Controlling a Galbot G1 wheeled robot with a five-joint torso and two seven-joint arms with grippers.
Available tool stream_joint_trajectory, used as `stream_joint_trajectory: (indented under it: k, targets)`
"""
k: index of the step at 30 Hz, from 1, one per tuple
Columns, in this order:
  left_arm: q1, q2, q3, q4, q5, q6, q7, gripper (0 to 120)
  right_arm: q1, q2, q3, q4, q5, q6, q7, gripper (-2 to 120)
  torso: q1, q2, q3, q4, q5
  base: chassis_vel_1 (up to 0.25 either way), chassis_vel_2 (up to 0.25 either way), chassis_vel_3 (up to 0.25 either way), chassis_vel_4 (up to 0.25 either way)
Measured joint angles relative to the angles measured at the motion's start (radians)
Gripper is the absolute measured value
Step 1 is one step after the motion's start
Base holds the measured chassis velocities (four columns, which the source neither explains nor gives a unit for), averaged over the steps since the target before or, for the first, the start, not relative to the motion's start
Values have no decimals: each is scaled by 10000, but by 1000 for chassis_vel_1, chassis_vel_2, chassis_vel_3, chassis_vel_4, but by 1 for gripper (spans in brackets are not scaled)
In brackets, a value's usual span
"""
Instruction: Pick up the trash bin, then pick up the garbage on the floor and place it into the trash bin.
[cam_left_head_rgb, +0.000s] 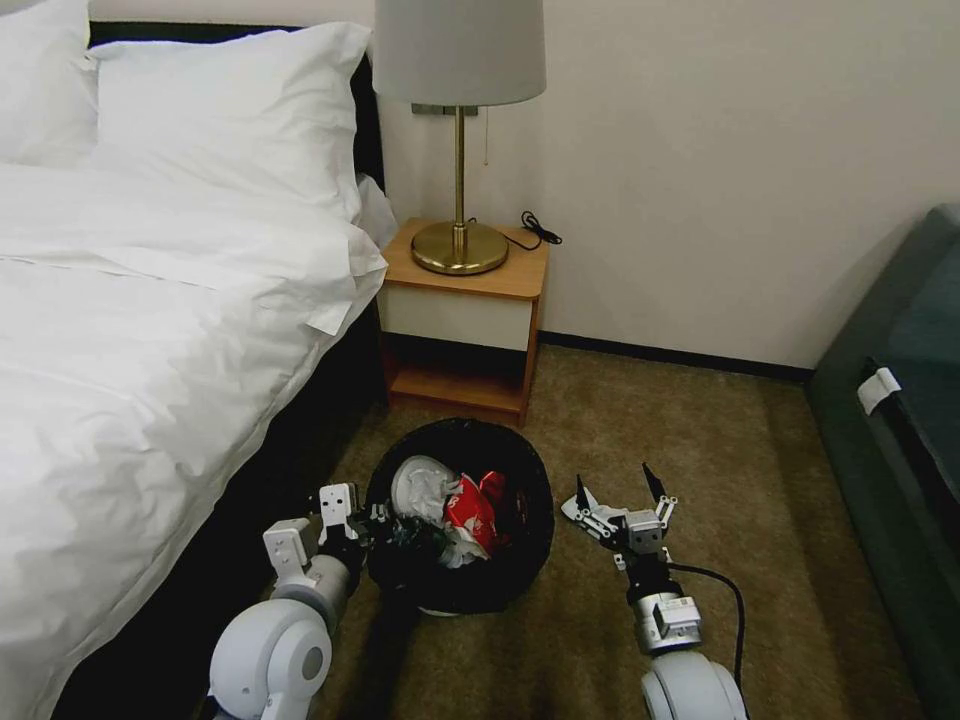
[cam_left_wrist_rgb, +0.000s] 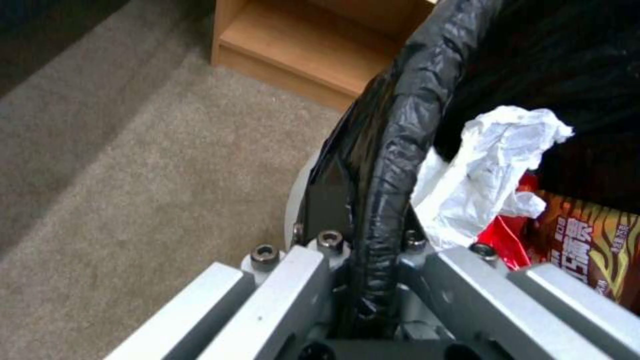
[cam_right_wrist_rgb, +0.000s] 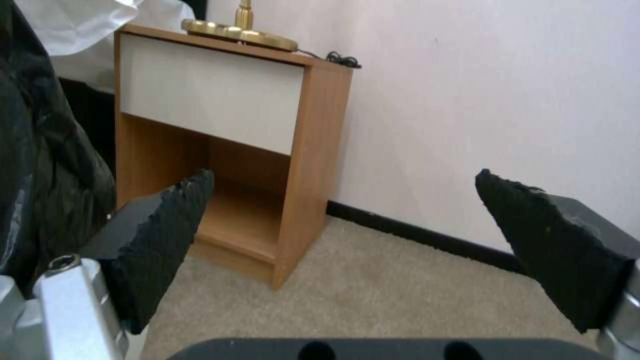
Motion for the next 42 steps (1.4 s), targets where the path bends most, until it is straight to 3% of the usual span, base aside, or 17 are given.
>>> stream_joint_trajectory:
  k: [17, 23, 28, 42]
  targets:
    - [120, -20, 134, -303, -132, 181, -396, 0, 419, -664, -74, -592, -505, -46, 271, 100, 0, -1, 0, 0, 1, 0, 0, 0, 0]
    - [52, -4, 285, -286, -233, 435, -662, 0, 723, -1125, -97, -985, -23, -859, 495, 100, 0, 0, 0, 0, 2, 0, 0, 0, 0]
    - [-79, 43, 381, -232, -394, 700, -878, 0, 1323, -1859, -303, -1640, 1132, -1932, 358, 100, 0, 0, 1, 2, 3, 0, 0, 0, 0]
    - [-121, -112, 479, -258, -307, 736, -794, 0, 2585, -2650, -862, -3093, 2551, -3114, -216, 100, 0, 0, 1, 0, 1, 0, 0, 0, 0]
